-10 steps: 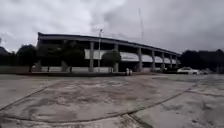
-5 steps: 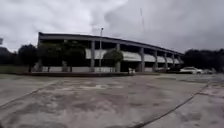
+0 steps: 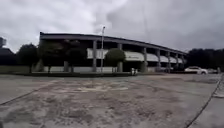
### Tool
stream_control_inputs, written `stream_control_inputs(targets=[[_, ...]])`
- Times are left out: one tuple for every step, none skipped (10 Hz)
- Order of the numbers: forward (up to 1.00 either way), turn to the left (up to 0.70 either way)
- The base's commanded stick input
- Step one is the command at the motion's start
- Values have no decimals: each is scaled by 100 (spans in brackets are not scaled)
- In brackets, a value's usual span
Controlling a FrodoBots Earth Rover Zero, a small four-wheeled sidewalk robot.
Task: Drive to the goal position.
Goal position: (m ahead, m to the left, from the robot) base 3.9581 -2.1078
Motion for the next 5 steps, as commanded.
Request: stream_control_inputs(targets=[[70,0],[70,0],[70,0],[70,0],[70,0]])
